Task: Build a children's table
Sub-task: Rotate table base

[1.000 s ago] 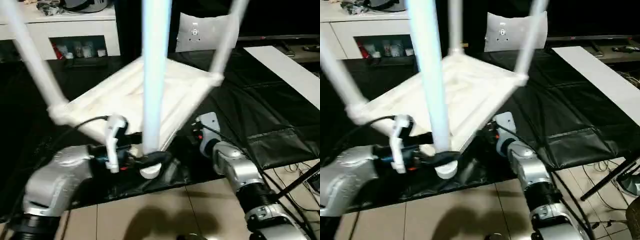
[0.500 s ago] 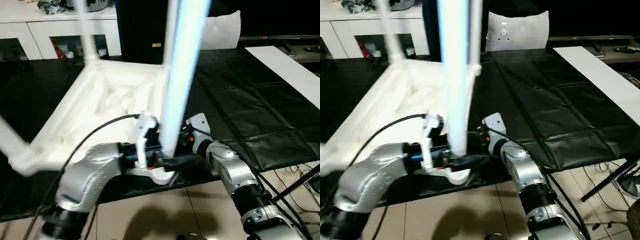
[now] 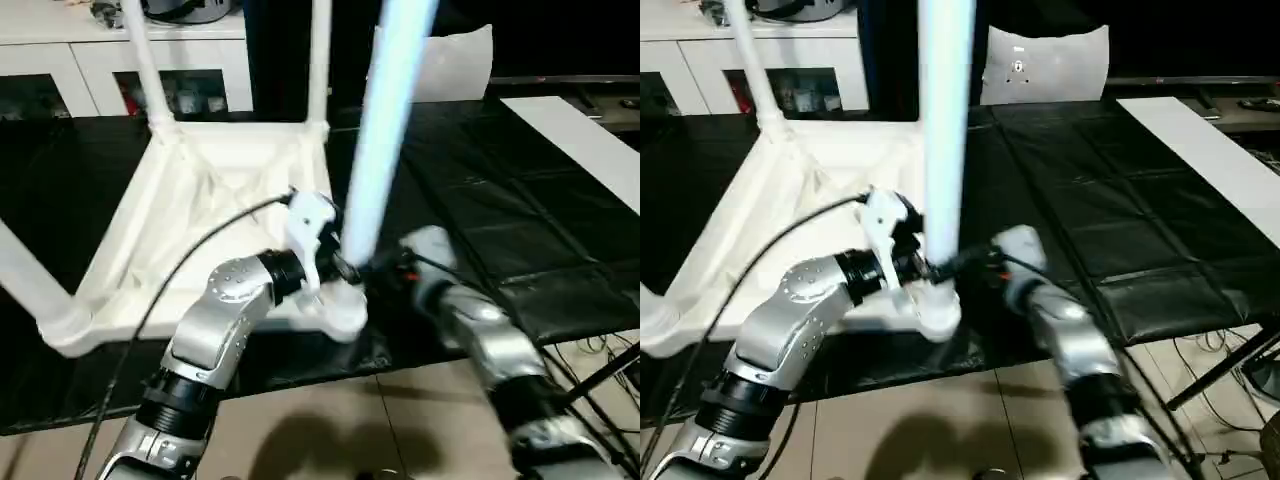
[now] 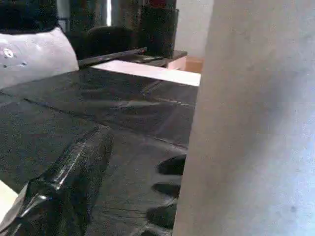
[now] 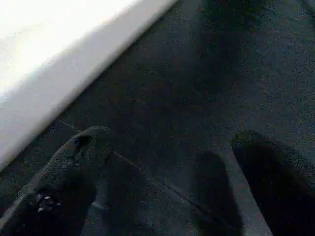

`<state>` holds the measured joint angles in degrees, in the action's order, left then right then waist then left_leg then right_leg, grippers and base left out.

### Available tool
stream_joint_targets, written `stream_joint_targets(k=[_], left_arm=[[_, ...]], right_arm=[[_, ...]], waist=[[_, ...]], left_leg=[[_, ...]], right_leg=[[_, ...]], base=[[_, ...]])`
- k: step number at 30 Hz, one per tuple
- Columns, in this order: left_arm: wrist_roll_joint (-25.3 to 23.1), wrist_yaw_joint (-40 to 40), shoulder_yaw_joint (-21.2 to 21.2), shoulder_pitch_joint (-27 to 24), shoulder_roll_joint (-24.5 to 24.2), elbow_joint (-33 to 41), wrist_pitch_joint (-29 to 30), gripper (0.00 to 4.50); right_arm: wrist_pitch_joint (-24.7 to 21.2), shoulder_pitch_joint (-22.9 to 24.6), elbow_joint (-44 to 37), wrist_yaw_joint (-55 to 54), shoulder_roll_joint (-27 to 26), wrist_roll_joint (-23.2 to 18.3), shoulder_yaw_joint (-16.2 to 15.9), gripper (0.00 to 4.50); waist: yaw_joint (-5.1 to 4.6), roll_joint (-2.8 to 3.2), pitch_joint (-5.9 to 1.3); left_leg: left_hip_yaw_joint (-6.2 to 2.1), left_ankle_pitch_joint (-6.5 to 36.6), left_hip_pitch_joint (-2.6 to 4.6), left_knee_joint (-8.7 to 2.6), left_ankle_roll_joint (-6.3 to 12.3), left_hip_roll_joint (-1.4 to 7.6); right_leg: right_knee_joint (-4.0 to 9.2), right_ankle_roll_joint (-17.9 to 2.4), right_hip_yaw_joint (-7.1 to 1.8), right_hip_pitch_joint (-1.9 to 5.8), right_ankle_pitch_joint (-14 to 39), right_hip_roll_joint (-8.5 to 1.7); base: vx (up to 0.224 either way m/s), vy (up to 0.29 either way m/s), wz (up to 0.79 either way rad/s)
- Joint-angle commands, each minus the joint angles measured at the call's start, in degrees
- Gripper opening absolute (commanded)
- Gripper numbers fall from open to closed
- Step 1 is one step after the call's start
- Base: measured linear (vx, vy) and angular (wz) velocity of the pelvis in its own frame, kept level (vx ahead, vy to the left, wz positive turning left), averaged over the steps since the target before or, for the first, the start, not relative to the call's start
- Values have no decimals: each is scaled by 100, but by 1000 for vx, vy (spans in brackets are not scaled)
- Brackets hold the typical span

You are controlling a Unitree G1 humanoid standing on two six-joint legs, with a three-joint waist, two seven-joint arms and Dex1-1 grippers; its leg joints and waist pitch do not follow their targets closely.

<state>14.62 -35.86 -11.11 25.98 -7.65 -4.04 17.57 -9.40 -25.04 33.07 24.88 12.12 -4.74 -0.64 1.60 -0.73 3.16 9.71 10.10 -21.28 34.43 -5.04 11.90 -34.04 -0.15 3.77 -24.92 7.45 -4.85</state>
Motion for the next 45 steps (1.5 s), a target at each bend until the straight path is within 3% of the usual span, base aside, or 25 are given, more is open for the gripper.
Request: stream_joint_targets(k=[1, 3, 5, 10, 12, 14, 16, 17, 21, 22, 26, 27, 29, 31, 33, 36, 38, 45], left_arm=[[-207, 66, 8, -2, -95, -161, -51, 441], [-253, 79, -10, -9, -125, -195, -59, 441], [-605, 407, -44, 99, -146, -550, -331, 441], [-490, 316, 76, 70, -197, -480, -408, 441], [-409, 113, 62, 0, -290, -392, -363, 441], [-218, -379, 20, -130, -530, -241, -199, 441], [-85, -814, -36, -225, -802, -167, -97, 441], [-83, -828, -39, -228, -813, -166, -96, 441], [-261, -1459, -173, -174, -1460, -433, -237, 441], [-322, -1660, -211, -128, -1631, -526, -309, 441], [-327, -2267, -340, -30, -2010, -620, -284, 426], [-412, -2458, -430, 24, -2165, -693, -319, 415], [-659, -2715, -639, 148, -2392, -920, -541, 404], [-851, -2855, -775, 290, -2450, -1206, -830, 381], [-913, -2970, -821, 400, -2436, -1421, -1026, 362], [-991, -3080, -879, 582, -2376, -1724, -1184, 349], [-1129, -3131, -964, 783, -2351, -2083, -1376, 318], [-1159, -3262, -907, 1178, -2077, -2996, -1653, 273]], right_arm=[[-52, 77, -364, -9, 101, -119, 127, 450], [-57, 110, -404, -7, 134, -129, 153, 450], [-68, 240, -528, 10, 252, -159, 227, 450], [-88, 541, -1092, 487, 445, -316, 221, 450], [-60, 602, -1268, 660, 500, -389, 209, 450], [-70, 682, -1557, 984, 614, -596, 224, 450], [-353, 767, -1910, 1299, 743, -870, 252, 450], [-360, 769, -1921, 1303, 746, -879, 256, 450], [-580, 986, -2601, 1886, 1040, -1236, 243, 450], [-700, 1056, -2787, 2145, 1172, -1310, 173, 450], [-1123, 1179, -3075, 2464, 1393, -1484, 50, 450], [-1116, 1219, -3142, 2639, 1479, -1509, -28, 450], [-1076, 1283, -3252, 2926, 1604, -1554, -156, 450], [-1147, 1324, -3363, 3129, 1682, -1630, -233, 450], [-1256, 1344, -3479, 3288, 1749, -1702, -295, 450], [-1439, 1377, -3635, 3496, 1875, -1789, -391, 450], [-1574, 1396, -3729, 3617, 1981, -1795, -495, 450], [-1429, 1432, -3688, 3599, 2025, -1665, -534, 450]], waist=[[21, -22, -418], [20, -19, -418], [21, -28, -409], [20, -47, -399], [-2, -43, -394], [-5, -32, -398], [1, 3, -411], [0, 7, -398], [80, 36, -405], [86, 31, -397], [117, 47, -397], [137, -2, -391], [152, 10, -383], [160, -20, -369], [187, -4, -380], [208, -6, -389], [214, -2, -390], [247, 10, -419]], left_leg=[[42, 1698, 10, -375, 173, -14], [38, 1689, -1, -376, 188, -16], [39, 1758, 14, -374, 200, -19], [28, 1887, -3, -351, 209, -52], [12, 1910, -35, -369, 242, -43], [2, 1920, -23, -382, 274, -25], [7, 1900, 25, -384, 296, -1], [6, 1907, 16, -400, 304, 7], [13, 1912, 59, -422, 271, 32], [10, 1890, 41, -432, 267, 27], [1, 1814, 35, -448, 208, 32], [1, 1839, 35, -448, 202, 30], [5, 1879, 42, -442, 185, 34], [-4, 1901, 35, -449, 188, 18], [-7, 1864, 39, -440, 152, 19], [-2, 1812, 41, -439, 136, 26], [-3, 1811, 38, -435, 149, 19], [1, 1667, 25, -423, 125, 21]], right_leg=[[509, -518, -117, 339, 2642, -147], [510, -502, -113, 343, 2676, -149], [540, -433, -101, 322, 2807, -133], [636, -149, -50, 311, 3379, -144], [628, -164, -39, 324, 3366, -141], [616, -193, -51, 308, 3334, -157], [575, -357, -80, 285, 3063, -145], [577, -395, -83, 284, 2997, -135], [528, -570, -117, 295, 2618, -141], [500, -585, -126, 312, 2558, -140], [486, -635, -138, 336, 2545, -166], [492, -622, -135, 336, 2653, -179], [498, -568, -145, 316, 2791, -196], [547, -439, -133, 323, 3036, -197], [546, -373, -136, 320, 3129, -217], [531, -427, -137, 322, 3017, -216], [537, -425, -132, 323, 2994, -211], [499, -574, -132, 350, 2686, -231]], base=[[0, 0, 0], [0, 0, 0], [0, 0, 0], [0, 0, 0], [0, 0, 0], [0, 0, 0], [0, 0, 0], [0, 0, 0], [0, 0, 0], [0, 0, 0], [0, 0, 0], [0, 0, 0], [0, 0, 0], [0, 0, 0], [0, 0, 0], [0, 0, 0], [0, 0, 0], [0, 0, 0]])
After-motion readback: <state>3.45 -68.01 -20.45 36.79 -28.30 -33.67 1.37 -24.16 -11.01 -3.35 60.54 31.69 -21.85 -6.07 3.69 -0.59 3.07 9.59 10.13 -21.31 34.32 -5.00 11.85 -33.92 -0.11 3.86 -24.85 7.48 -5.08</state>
